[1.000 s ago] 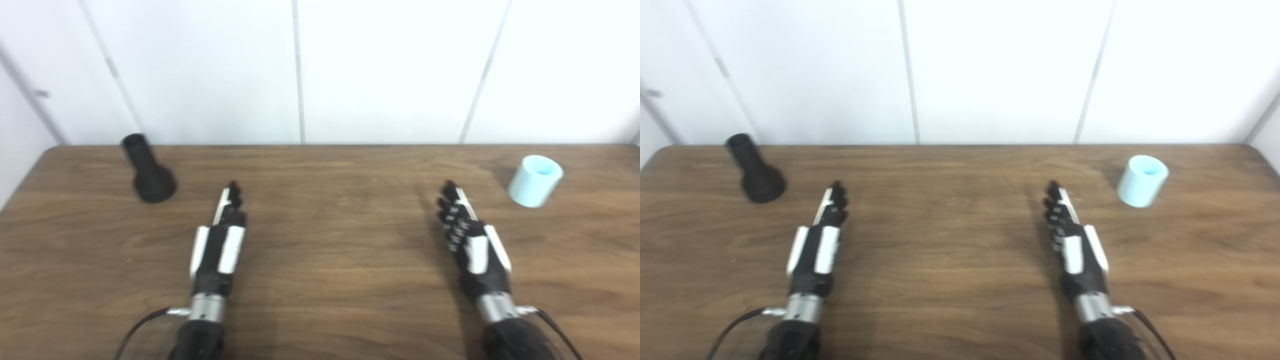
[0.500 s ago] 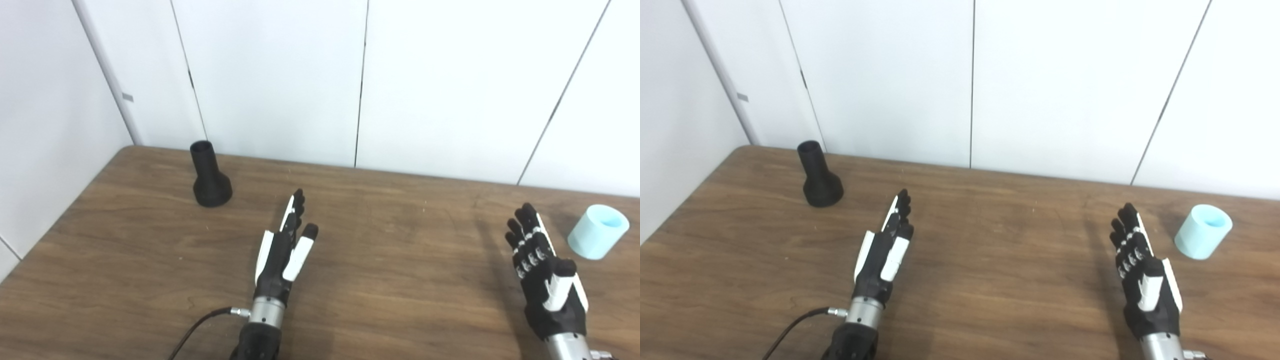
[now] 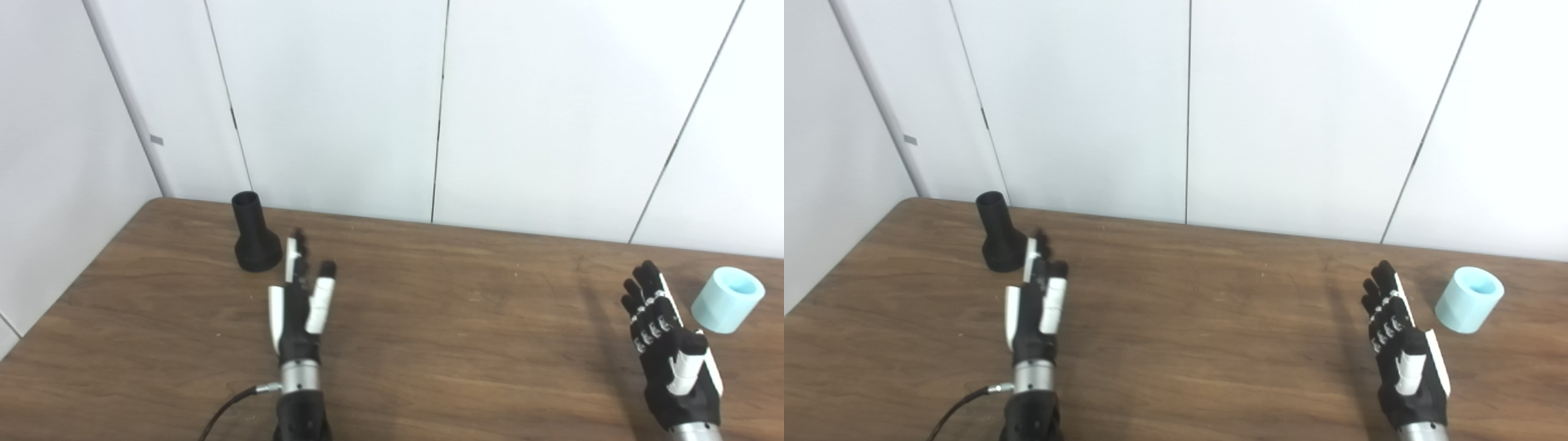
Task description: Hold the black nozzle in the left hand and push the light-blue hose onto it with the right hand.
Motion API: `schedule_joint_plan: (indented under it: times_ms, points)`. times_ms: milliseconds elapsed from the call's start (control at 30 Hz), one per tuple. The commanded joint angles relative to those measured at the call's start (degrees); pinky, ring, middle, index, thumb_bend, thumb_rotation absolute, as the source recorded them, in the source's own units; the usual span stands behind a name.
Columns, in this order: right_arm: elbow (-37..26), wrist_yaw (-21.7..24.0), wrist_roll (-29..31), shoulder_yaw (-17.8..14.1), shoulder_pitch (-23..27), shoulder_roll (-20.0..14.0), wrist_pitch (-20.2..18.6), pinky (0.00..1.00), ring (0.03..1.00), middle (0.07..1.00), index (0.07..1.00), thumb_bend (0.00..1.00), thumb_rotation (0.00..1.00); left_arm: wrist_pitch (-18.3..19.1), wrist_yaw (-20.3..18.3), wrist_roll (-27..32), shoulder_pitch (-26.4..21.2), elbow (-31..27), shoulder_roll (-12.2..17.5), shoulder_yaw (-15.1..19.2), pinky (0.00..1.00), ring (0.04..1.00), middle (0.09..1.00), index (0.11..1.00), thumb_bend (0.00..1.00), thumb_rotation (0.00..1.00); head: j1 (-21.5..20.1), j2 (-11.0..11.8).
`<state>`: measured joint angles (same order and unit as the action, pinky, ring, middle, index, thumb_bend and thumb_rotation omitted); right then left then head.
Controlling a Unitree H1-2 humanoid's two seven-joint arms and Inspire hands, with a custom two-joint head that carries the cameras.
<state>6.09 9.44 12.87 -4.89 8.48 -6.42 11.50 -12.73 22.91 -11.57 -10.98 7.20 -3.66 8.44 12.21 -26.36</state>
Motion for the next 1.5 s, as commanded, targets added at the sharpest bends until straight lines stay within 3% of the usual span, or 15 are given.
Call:
schedule_joint_plan:
  times_ms: [0, 133, 567, 933, 1100, 1300, 1467]
  points:
    - [3.4, 0.5, 0.6, 0.1, -2.3, 0.7, 1.4, 1.0, 1.0, 1.0, 1.0, 0.81, 1.0, -2.4, 1.2, -0.5, 1.1, 3.3, 0.6, 0.7, 1.0, 1.0, 1.0, 1.0, 0.93, 0.92, 0.2, -0.2]
    - [3.8, 0.7, 0.8, -0.2, -2.1, 0.5, 1.4, 1.0, 1.0, 1.0, 1.0, 0.81, 1.0, -3.5, 2.4, 0.6, -0.1, 5.4, 0.4, 1.5, 1.0, 1.0, 1.0, 1.0, 0.9, 0.88, 0.6, -0.3]
    - [3.3, 0.4, 0.2, -0.2, -2.1, 0.1, 0.7, 1.0, 1.0, 1.0, 1.0, 0.77, 1.0, -0.9, 5.4, 2.3, -2.3, 5.5, 1.0, 5.6, 1.0, 1.0, 1.0, 1.0, 0.89, 0.71, 1.1, -0.5]
    - [3.4, 0.6, 0.6, -0.4, -1.9, -0.3, 0.8, 1.0, 1.0, 1.0, 1.0, 0.77, 1.0, -1.1, 8.0, 1.1, -3.1, 7.0, 0.5, 5.0, 1.0, 1.0, 1.0, 1.0, 0.89, 0.69, 2.3, -1.2]
    - [3.1, 0.9, 1.0, -0.4, -2.0, -0.6, 0.7, 1.0, 1.0, 1.0, 1.0, 0.77, 1.0, 1.0, 7.1, 1.2, -2.7, 5.7, 1.4, 4.5, 1.0, 1.0, 1.0, 1.0, 0.86, 0.68, 2.6, -1.4]
    - [3.6, 1.3, 1.0, -0.5, -2.1, -0.9, 1.2, 1.0, 1.0, 1.0, 1.0, 0.77, 1.0, 1.5, 8.5, 2.4, -4.4, 6.2, 3.4, 6.7, 1.0, 1.0, 1.0, 1.0, 0.86, 0.68, 3.1, -1.4]
    - [4.6, 1.5, 1.0, -0.9, -1.8, -1.1, 1.5, 1.0, 1.0, 1.0, 1.0, 0.77, 1.0, -0.5, 9.7, 3.5, -6.5, 8.2, 5.3, 9.0, 1.0, 1.0, 1.0, 1.0, 0.86, 0.68, 2.9, -1.3]
